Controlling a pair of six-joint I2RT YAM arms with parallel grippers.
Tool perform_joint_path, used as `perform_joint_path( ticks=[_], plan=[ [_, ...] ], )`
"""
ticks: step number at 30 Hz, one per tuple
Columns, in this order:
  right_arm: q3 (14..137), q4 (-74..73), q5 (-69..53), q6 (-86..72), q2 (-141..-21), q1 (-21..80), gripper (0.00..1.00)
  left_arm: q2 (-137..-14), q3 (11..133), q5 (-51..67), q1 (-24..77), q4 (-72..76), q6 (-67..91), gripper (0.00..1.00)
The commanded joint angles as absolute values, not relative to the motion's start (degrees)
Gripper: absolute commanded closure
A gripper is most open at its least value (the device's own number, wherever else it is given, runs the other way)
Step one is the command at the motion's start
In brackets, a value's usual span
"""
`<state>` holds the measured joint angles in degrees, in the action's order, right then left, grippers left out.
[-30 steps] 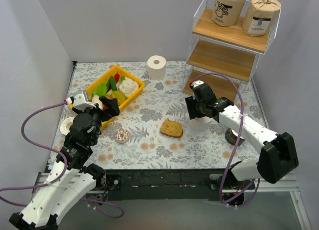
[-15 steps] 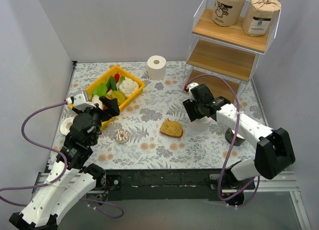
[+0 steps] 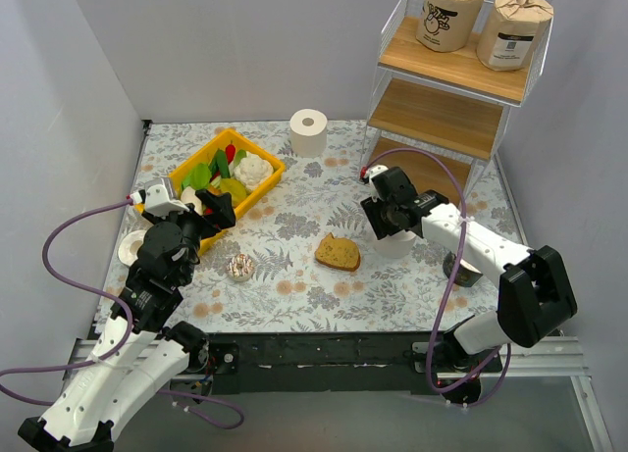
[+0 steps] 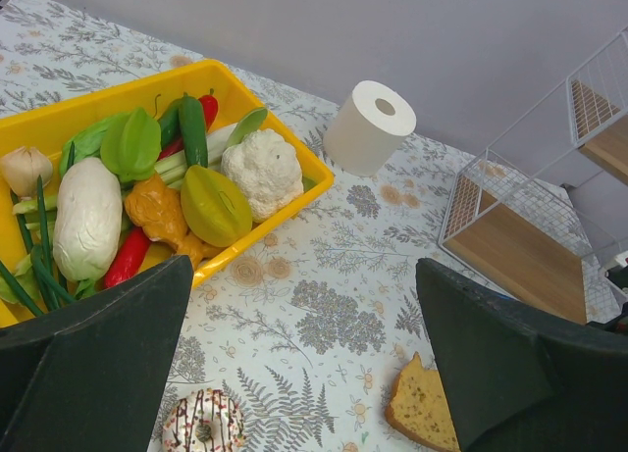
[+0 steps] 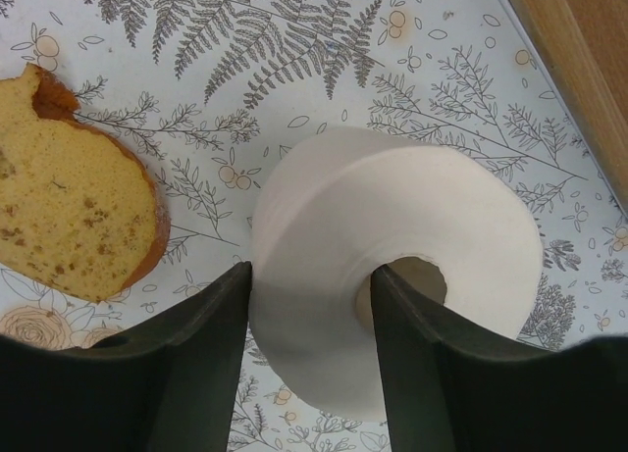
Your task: Place and organize the paper towels onto the shelf
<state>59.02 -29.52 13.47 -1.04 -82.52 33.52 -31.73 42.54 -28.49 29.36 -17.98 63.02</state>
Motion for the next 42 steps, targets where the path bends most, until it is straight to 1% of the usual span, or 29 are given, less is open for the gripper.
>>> perform_joint_path(
  ticks=[1,5,7,9,13,20,22,26,30,32,42],
  plan=[
    [58.7,-27.6,16.6,1.7,-81.9,33.9,0.46,-31.7,42.3,-28.6,29.2,-18.0,62.4,0.02],
    [58.8,-27.3,16.5,3.6,-80.4,34.3,0.57,-31.7,42.3,-28.6,29.2,-18.0,62.4,0.02],
    [59.5,-27.6,16.3,4.7,-79.5,34.6,0.60,-31.7,42.2,-28.7,29.2,-18.0,62.4,0.02],
    [61.6,-28.6,16.4,7.0,-78.0,35.0,0.61,-31.6,42.2,-28.7,29.2,-17.9,62.4,0.02],
    [66.5,-32.1,14.0,16.0,-75.2,37.2,0.61,-31.6,42.3,-28.5,29.2,-18.0,62.5,0.02],
    [77.9,-36.1,17.9,27.1,-72.2,40.4,0.63,-31.2,42.3,-28.5,29.2,-17.9,62.4,0.02],
    [80.9,-35.9,20.0,30.2,-72.6,40.5,0.65,-31.2,42.2,-28.5,29.2,-17.9,62.4,0.02],
    [88.1,-34.3,24.6,35.7,-74.7,40.5,0.65,-31.1,42.3,-28.7,29.2,-18.0,62.3,0.02],
    [87.7,-28.1,29.2,43.0,-75.8,40.3,0.65,-30.9,42.2,-28.8,29.2,-18.0,62.3,0.02],
    [86.8,-22.4,30.5,46.8,-76.1,40.1,0.65,-30.7,42.0,-28.9,29.2,-18.0,62.3,0.02],
    [88.9,-18.3,25.1,49.1,-80.7,34.9,0.63,-30.6,42.0,-28.9,29.2,-18.0,62.4,0.02]
  ],
)
